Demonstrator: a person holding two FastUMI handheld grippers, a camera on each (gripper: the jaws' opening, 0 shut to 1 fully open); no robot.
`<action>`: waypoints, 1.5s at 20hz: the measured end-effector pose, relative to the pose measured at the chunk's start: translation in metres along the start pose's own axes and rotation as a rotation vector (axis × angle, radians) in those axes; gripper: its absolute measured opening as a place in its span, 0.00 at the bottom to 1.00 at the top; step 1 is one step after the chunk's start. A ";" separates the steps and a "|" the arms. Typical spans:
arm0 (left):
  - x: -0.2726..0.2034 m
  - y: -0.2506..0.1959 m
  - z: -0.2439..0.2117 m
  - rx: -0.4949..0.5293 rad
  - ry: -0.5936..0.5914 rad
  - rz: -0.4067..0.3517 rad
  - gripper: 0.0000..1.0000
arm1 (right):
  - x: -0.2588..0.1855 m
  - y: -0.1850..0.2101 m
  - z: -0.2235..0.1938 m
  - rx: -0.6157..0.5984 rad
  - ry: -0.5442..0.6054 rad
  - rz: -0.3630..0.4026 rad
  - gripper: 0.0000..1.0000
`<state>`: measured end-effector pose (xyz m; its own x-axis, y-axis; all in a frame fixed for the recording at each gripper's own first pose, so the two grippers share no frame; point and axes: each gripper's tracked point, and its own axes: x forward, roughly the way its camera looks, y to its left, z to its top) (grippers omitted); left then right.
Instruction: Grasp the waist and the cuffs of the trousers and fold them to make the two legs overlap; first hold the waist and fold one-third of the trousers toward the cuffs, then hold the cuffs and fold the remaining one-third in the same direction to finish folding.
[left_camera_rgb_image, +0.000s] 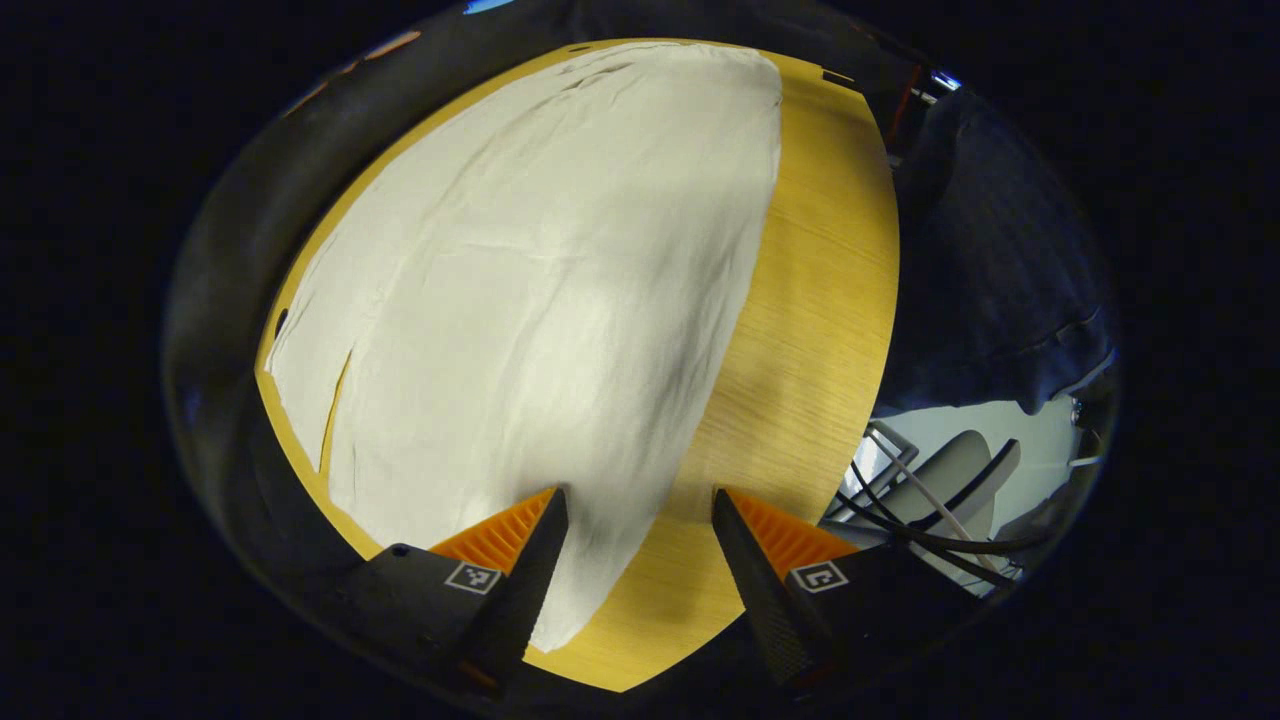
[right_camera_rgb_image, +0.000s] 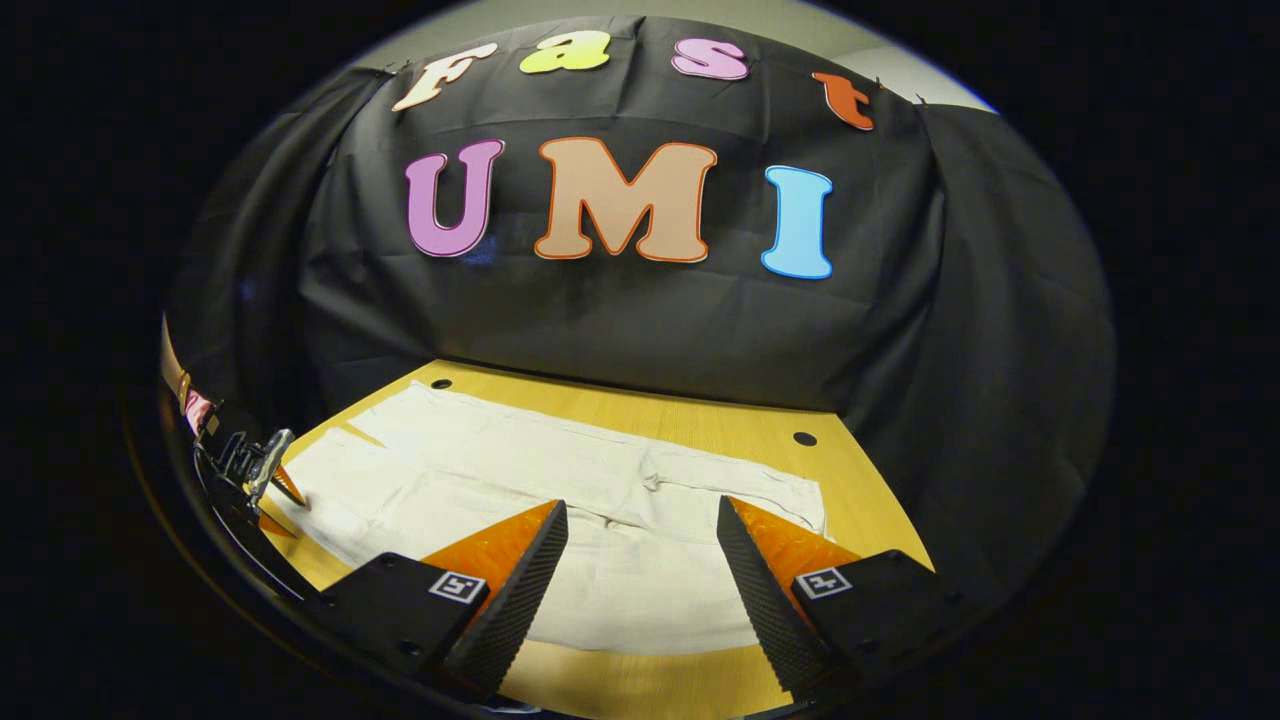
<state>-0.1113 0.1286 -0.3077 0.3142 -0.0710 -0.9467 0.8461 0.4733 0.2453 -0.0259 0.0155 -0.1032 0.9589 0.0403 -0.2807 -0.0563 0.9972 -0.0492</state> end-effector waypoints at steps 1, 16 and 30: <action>0.001 0.003 0.000 0.005 0.004 0.002 0.89 | 0.000 0.002 -0.001 0.001 0.002 0.002 0.96; 0.012 0.011 0.004 0.024 0.162 -0.095 0.54 | 0.017 0.008 -0.021 -0.010 0.065 0.064 0.96; 0.020 0.024 0.009 0.022 0.183 -0.053 0.00 | 0.018 0.011 -0.124 -0.383 0.349 0.377 0.98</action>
<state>-0.0811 0.1307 -0.3194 0.1869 0.0666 -0.9801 0.8693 0.4535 0.1966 -0.0439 0.0197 -0.2272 0.7103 0.2969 -0.6383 -0.5296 0.8227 -0.2067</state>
